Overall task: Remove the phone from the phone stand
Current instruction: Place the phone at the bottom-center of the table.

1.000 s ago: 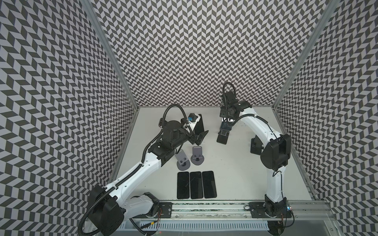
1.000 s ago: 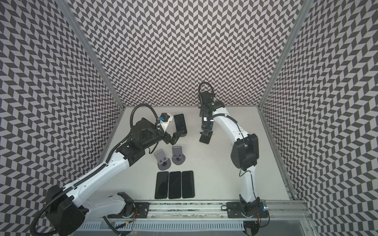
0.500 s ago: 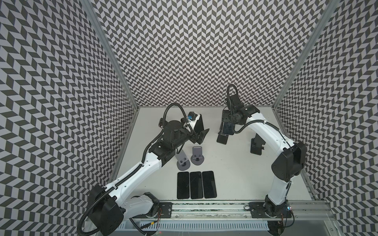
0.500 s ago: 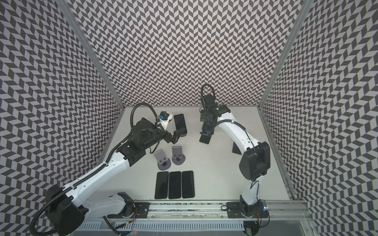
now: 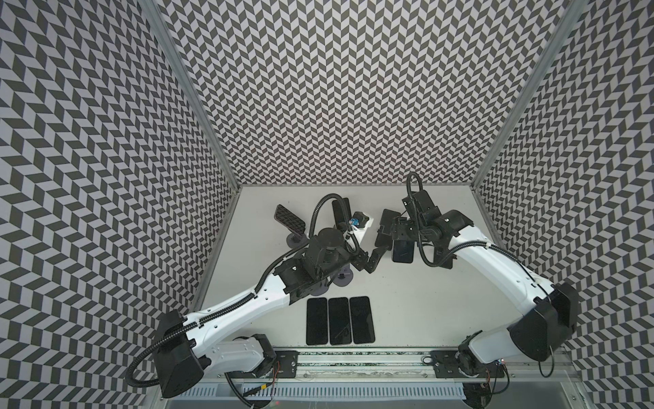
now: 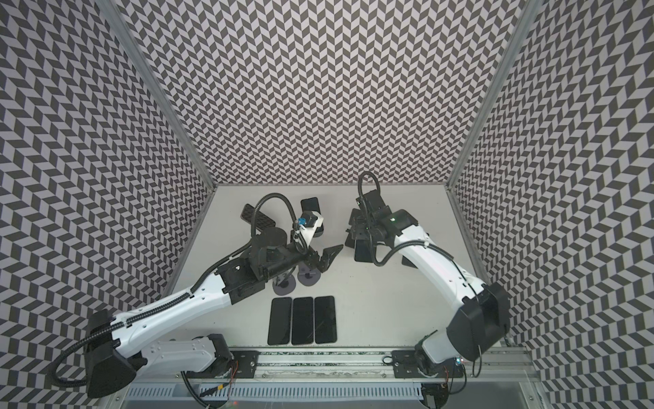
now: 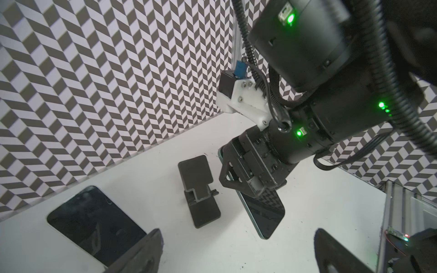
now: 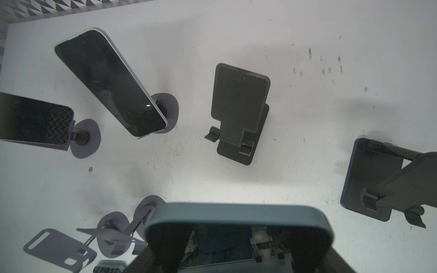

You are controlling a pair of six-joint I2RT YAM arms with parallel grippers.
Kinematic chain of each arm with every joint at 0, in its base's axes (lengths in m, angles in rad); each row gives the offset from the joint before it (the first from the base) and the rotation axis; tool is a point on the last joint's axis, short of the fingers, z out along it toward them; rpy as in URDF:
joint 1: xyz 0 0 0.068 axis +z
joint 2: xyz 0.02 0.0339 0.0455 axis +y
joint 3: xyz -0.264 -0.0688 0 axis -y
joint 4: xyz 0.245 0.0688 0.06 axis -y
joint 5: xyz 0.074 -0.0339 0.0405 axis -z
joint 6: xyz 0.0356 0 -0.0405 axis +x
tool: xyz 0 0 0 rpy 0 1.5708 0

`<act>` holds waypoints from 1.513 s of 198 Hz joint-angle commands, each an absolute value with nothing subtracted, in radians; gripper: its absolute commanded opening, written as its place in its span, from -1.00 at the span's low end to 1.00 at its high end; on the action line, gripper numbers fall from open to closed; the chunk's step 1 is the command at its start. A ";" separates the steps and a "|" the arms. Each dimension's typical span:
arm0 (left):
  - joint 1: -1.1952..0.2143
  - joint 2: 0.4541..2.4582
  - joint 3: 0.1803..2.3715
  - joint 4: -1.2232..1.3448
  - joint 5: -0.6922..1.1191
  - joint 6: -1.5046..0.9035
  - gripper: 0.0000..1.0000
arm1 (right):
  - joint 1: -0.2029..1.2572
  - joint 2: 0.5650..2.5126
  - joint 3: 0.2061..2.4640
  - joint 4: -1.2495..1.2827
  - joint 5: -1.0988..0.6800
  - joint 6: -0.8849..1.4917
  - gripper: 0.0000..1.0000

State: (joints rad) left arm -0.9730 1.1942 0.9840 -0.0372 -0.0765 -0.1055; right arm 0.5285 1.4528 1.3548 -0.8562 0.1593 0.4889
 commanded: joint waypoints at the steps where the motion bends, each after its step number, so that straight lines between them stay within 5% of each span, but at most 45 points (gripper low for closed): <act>1: -1.059 1.173 0.968 -0.098 -0.213 -0.200 0.99 | 0.540 1.379 1.308 -0.781 0.117 0.521 -0.13; 117: -1.331 1.137 0.913 -0.173 -0.506 -0.456 0.99 | 0.631 1.255 1.164 -0.785 0.064 0.620 -0.16; 300: -1.321 0.772 0.729 -0.263 -0.330 -0.066 1.00 | 0.817 1.304 1.033 -0.765 0.125 0.800 -0.16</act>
